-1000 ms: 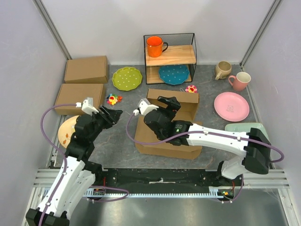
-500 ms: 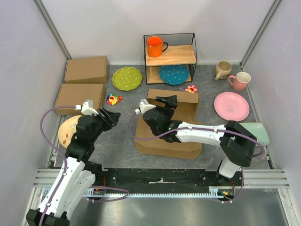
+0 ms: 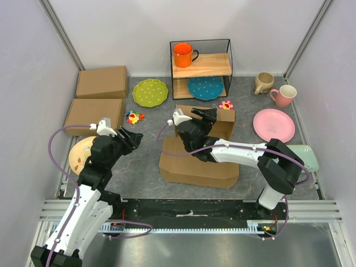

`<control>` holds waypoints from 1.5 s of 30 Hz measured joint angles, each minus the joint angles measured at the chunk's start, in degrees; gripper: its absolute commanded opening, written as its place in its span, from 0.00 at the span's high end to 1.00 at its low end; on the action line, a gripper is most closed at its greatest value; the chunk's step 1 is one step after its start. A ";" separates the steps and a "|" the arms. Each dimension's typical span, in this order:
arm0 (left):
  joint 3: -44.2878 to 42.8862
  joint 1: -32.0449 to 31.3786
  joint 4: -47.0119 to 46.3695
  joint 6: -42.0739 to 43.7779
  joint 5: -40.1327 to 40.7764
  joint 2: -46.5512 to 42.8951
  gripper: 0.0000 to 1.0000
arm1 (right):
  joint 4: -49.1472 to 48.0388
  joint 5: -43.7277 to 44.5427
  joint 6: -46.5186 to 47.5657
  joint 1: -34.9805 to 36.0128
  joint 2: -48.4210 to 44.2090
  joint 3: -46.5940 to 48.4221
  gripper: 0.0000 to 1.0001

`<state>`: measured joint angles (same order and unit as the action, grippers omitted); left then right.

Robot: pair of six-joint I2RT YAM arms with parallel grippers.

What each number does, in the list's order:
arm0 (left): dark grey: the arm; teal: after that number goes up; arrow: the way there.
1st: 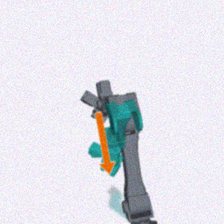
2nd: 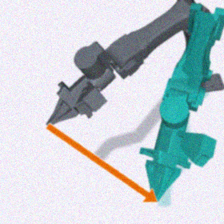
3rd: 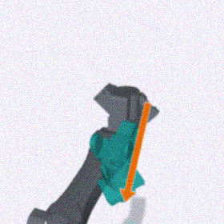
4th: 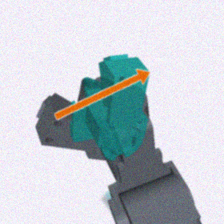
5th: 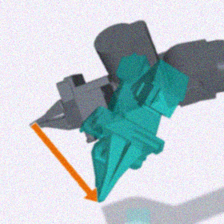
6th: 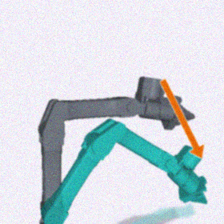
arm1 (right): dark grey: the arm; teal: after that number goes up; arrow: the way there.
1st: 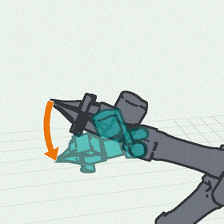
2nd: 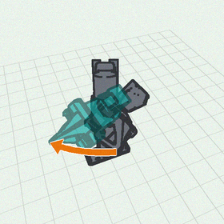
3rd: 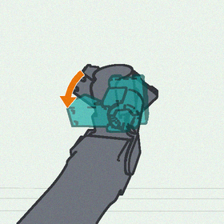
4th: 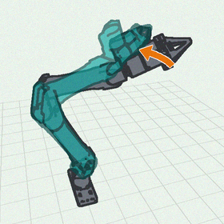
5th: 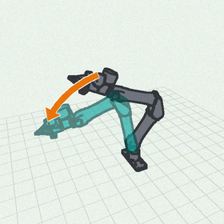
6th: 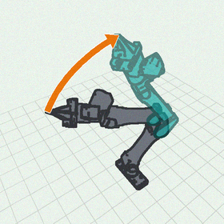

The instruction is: Fold the paper box

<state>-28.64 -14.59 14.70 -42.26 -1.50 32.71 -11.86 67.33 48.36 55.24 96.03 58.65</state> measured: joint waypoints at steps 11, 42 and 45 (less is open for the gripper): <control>0.00 0.00 0.02 0.42 0.00 -0.02 0.37 | -1.92 -0.70 2.01 -0.63 5.51 1.18 0.37; 0.00 0.00 0.02 0.57 0.00 0.24 0.36 | -2.56 0.00 2.32 -5.18 7.13 4.50 0.71; 0.00 0.00 0.02 0.57 0.02 0.24 0.36 | -2.49 0.11 2.43 -5.25 7.10 4.61 0.78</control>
<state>-28.64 -14.59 14.72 -41.69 -1.48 32.95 -14.35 67.44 50.78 50.00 103.13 63.26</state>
